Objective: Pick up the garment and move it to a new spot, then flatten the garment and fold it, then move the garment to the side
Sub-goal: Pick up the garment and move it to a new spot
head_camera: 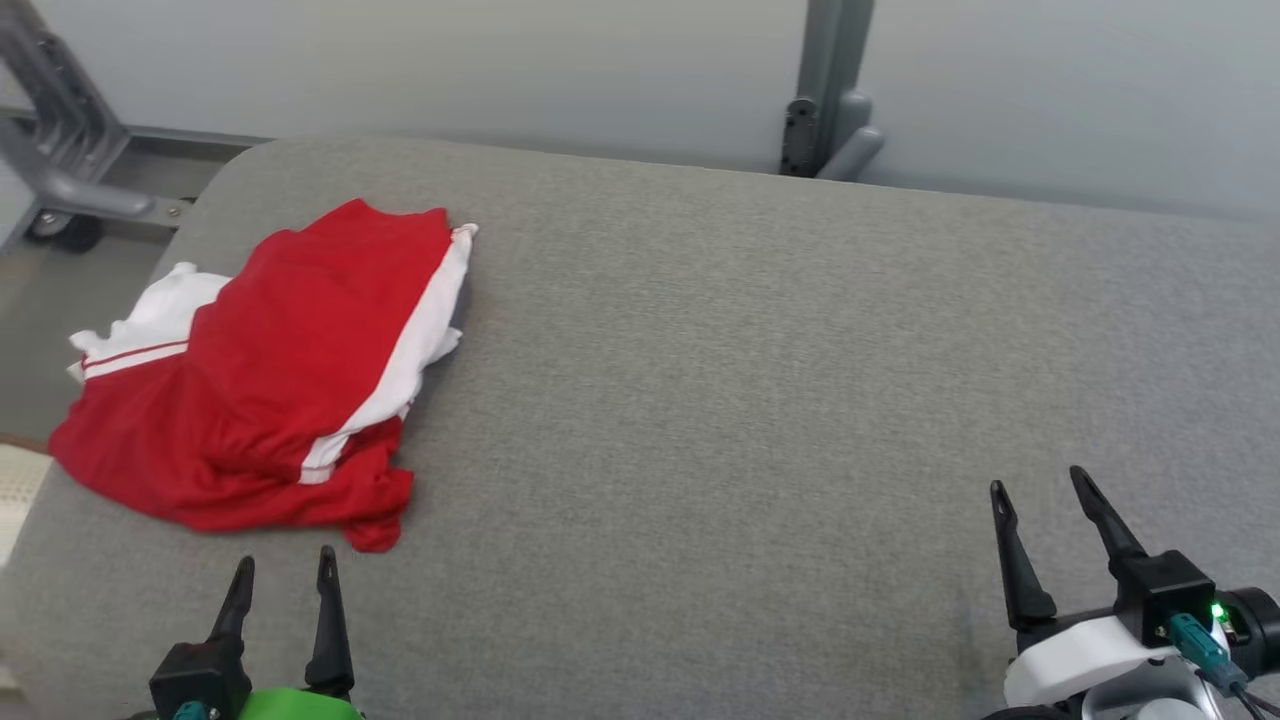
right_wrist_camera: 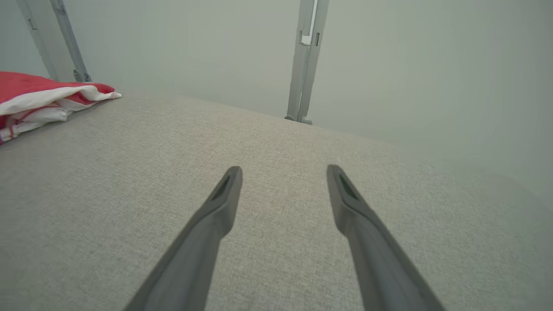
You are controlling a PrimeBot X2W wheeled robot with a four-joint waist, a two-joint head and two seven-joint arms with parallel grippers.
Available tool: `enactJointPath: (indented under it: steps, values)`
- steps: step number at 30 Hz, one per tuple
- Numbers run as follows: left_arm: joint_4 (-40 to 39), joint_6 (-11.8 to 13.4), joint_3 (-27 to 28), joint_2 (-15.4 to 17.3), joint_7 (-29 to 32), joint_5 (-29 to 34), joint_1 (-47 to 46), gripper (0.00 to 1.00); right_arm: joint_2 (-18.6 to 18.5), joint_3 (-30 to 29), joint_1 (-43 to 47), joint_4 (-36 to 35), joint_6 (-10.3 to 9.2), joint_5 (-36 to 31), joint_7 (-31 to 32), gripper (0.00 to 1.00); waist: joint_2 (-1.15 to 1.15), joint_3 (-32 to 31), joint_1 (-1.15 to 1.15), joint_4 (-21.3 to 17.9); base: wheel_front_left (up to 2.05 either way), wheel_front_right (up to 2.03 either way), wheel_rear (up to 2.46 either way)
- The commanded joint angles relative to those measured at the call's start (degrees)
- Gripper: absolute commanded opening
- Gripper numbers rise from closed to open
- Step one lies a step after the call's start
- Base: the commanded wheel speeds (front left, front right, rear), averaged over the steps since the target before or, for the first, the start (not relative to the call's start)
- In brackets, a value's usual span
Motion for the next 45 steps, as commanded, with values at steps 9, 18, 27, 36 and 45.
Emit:
enactJointPath:
  steps: [9,18,27,36,45]
  values:
    - [-1.5,0.6,3.2,0.2,0.0,-1.1,2.2,1.00,-0.3,3.7,-2.5,0.4,-0.04,0.2,-0.1,1.00,0.00,0.4,0.00,9.4,0.00,0.00,0.00]
    - [2.8,0.1,1.2,0.3,0.1,-6.3,-10.1,1.00,-3.0,5.1,-5.9,-2.0,-0.03,-0.3,-0.1,1.00,0.00,10.1,0.00,6.1,0.00,0.00,0.00]
    - [15.7,-0.5,2.4,4.0,8.9,-10.9,-30.5,1.00,-4.9,5.6,-9.7,-3.6,-0.04,-0.3,-0.1,1.00,0.00,18.9,0.00,2.5,0.00,0.00,0.00]
    - [29.5,1.3,2.8,8.7,12.2,-10.3,-40.1,1.00,-4.0,6.7,-11.7,-3.1,-0.04,0.2,-0.1,1.00,0.00,20.3,0.00,-0.5,0.00,0.00,0.00]
    - [39.9,1.0,2.2,11.1,10.4,-10.2,-43.5,0.34,-3.0,6.6,-11.3,-2.1,-0.04,0.6,-0.1,1.00,0.00,18.7,0.00,-1.7,0.00,0.00,0.00]
